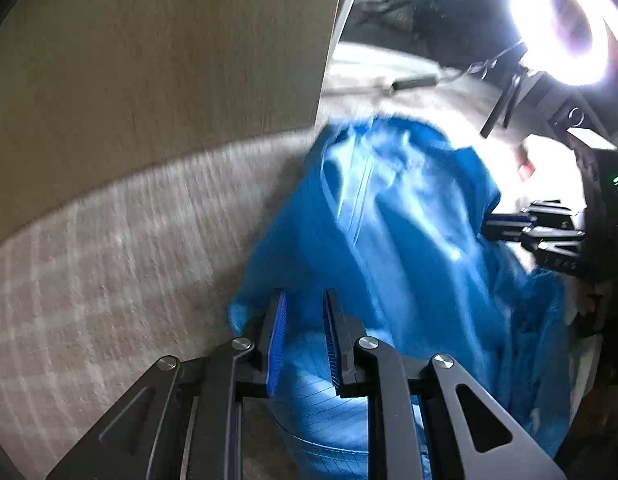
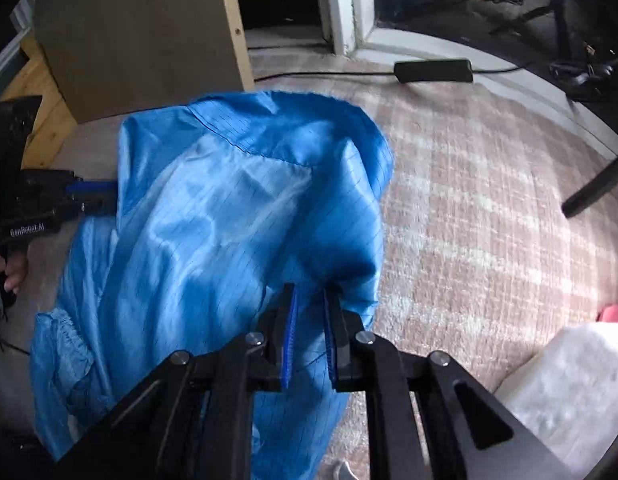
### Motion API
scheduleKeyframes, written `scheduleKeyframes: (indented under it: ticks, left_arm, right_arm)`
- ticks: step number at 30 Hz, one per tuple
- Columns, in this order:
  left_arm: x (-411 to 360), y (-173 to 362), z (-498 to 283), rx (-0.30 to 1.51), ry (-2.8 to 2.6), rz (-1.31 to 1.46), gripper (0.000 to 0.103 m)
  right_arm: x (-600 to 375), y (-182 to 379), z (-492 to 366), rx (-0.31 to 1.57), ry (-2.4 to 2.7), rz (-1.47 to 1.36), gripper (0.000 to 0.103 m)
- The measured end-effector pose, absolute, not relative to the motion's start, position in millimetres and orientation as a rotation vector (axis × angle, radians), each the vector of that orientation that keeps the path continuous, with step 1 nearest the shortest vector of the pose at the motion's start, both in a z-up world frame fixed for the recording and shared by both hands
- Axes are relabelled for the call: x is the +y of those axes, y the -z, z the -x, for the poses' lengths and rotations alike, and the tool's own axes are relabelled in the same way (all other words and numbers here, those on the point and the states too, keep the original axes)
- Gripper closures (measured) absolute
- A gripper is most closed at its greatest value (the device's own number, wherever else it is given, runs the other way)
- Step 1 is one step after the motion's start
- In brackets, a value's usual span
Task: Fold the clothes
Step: 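Lift the jacket hem up off the bed with both tools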
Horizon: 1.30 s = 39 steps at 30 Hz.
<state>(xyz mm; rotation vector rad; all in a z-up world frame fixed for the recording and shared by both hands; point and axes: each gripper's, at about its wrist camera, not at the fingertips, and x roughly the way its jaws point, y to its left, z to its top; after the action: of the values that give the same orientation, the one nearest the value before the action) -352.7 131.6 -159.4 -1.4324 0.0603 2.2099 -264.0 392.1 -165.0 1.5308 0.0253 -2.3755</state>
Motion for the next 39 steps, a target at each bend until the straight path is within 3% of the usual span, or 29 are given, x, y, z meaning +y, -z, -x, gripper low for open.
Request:
scheduleKeyframes:
  ticks: [2, 3, 4, 10, 12, 14, 15, 16, 17, 20, 25, 30, 39]
  left_arm:
    - [132.8, 143.1, 356.7, 0.078, -2.229, 1.39, 0.061]
    - [134.4, 135.4, 359.3, 0.094, -2.243, 1.367, 0.055]
    - [137.8, 129.9, 363.8, 0.122, -2.26, 1.347, 0.05]
    - [160.9, 137.1, 405.1, 0.197, -2.209, 1.395, 0.047]
    - [163.4, 148.6, 409.8, 0.184, -2.149, 1.441, 0.052]
    - [165.9, 160.1, 414.6, 0.17, -2.088, 1.485, 0.097]
    - [165.1, 163.0, 414.6, 0.163, -2.075, 1.49, 0.098]
    - [160.9, 161.1, 410.5, 0.154, -2.088, 1.469, 0.098]
    - [156.6, 158.2, 405.8, 0.147, -2.1, 1.445, 0.099]
    - [138.0, 136.3, 388.4, 0.109, -2.139, 1.355, 0.1]
    - [117.2, 97.8, 363.7, 0.131, -2.21, 1.257, 0.1]
    - [100.0, 53.9, 313.5, 0.14, -2.224, 1.112, 0.1]
    - [70.0, -2.4, 174.1, 0.198, -2.176, 0.993, 0.1]
  right_arm:
    - [400.5, 147.2, 264.0, 0.012, 2.405, -1.493, 0.077]
    - [407.1, 138.1, 265.9, -0.014, 2.424, -1.483, 0.059]
    - [413.2, 131.7, 269.5, -0.037, 2.433, -1.484, 0.049]
    - [421.4, 141.7, 312.8, -0.062, 2.367, -1.604, 0.049]
    - [413.1, 149.9, 324.3, -0.068, 2.326, -1.613, 0.048]
    - [402.9, 154.2, 329.6, -0.04, 2.299, -1.603, 0.049]
    - [397.4, 157.0, 331.6, -0.006, 2.294, -1.603, 0.052]
    - [393.0, 160.1, 332.9, 0.028, 2.29, -1.607, 0.075]
    - [389.6, 163.0, 333.8, 0.052, 2.281, -1.609, 0.087]
    - [383.9, 159.8, 332.8, 0.078, 2.277, -1.566, 0.097]
    - [386.3, 117.8, 324.5, 0.032, 2.359, -1.401, 0.098]
    - [379.6, 70.3, 288.8, 0.105, 2.405, -1.276, 0.099]
    - [385.4, -13.2, 149.1, 0.097, 2.498, -1.051, 0.1]
